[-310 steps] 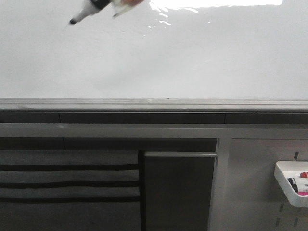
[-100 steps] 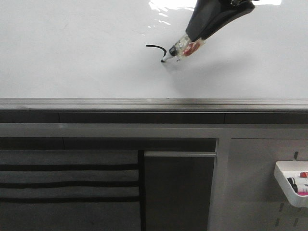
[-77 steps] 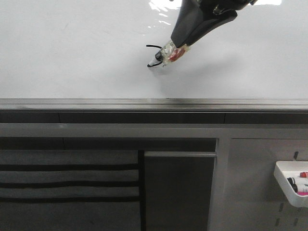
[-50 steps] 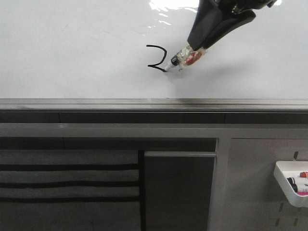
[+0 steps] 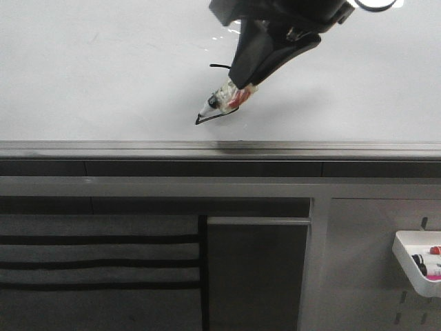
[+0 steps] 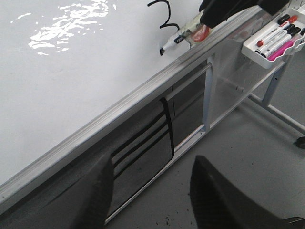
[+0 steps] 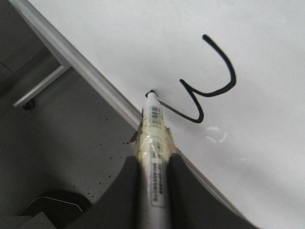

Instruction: Write number 3 on whiteboard

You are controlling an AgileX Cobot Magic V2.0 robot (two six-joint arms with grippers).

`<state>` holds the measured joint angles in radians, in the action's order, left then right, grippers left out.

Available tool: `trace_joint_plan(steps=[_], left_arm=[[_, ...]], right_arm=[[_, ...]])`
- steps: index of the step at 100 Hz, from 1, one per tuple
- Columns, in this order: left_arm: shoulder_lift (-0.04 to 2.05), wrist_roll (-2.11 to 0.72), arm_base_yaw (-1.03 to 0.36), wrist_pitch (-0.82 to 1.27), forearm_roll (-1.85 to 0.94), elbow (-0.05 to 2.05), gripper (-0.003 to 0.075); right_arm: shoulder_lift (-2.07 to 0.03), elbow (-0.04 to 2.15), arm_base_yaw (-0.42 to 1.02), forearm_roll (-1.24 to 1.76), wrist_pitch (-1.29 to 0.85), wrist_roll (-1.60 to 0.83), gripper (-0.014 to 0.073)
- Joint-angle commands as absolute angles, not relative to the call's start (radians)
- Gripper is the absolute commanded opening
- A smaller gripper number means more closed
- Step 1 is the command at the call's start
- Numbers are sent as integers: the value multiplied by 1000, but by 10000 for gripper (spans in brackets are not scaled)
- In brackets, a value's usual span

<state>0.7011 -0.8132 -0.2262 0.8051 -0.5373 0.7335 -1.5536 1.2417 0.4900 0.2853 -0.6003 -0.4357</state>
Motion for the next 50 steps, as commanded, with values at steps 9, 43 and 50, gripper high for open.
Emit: trace_joint_plan(steps=[9,43,50], left_arm=[[701,-802,-224,746,-577,759,336],[701,-825,-224,654,-577,759,336],[701,-825,-224,654,-577,759,336]], right_arm=[[-1346,1238,527,285,-580,-462,-28],[-1226,1200,620,285,-747,-605,-28],[-1233,1200,641,285,-747,-674,-28]])
